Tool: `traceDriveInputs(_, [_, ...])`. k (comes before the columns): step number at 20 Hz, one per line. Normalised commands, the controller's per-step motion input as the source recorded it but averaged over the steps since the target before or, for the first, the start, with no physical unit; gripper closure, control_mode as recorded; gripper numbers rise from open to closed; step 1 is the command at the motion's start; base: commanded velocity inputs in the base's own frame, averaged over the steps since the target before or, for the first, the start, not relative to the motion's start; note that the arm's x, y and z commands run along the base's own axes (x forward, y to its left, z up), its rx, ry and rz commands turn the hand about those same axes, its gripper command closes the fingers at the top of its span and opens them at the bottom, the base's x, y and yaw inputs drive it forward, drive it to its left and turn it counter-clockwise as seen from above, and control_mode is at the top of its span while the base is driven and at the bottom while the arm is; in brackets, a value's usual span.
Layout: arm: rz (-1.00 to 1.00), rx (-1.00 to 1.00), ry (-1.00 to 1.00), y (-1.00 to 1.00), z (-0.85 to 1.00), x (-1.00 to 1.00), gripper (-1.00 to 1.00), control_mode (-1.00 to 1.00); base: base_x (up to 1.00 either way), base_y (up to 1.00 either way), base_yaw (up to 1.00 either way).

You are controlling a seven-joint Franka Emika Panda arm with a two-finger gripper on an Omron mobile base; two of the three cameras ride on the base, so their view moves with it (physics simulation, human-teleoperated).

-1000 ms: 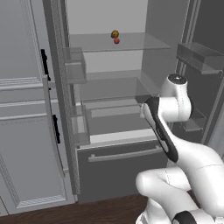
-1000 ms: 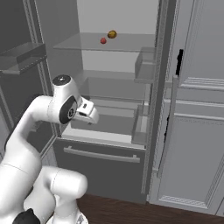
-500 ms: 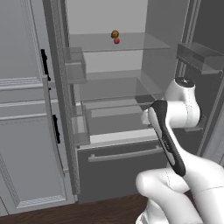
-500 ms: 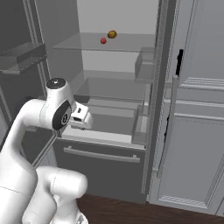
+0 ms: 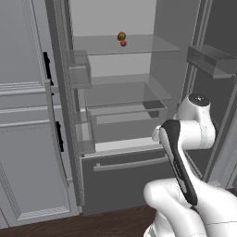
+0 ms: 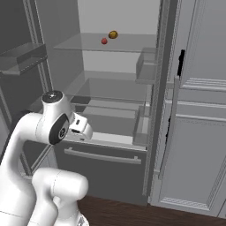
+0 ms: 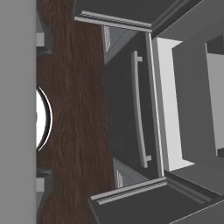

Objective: Take the strawberry from the fridge and place it on top of the pancake, located on the dining counter.

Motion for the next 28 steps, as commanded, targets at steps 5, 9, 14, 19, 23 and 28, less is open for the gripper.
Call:
traceDriveInputs(5, [0.0, -0.03, -0.01, 0.04, -0.14, 0.0, -1.0, -1.0, 0.0, 0.0, 0.0])
traceDriveInputs(9, [0.0, -0.07, 0.0, 0.03, 0.0, 0.0, -1.0, -1.0, 0.0, 0.0, 0.0])
traceDriveInputs(14, [0.0, -0.02, 0.0, 0.02, -0.02, 0.0, -1.0, -1.0, 0.0, 0.0, 0.0])
traceDriveInputs(19, [0.0, 0.0, 0.0, 0.0, 0.0, 0.0, -1.0, -1.0, 0.0, 0.0, 0.0])
traceDriveInputs(23, [0.0, 0.0, 0.0, 0.0, 0.0, 0.0, -1.0, -1.0, 0.0, 0.0, 0.0])
traceDriveInputs(28, [0.0, 0.0, 0.0, 0.0, 0.0, 0.0, -1.0, 1.0, 0.2, 0.0, 0.0])
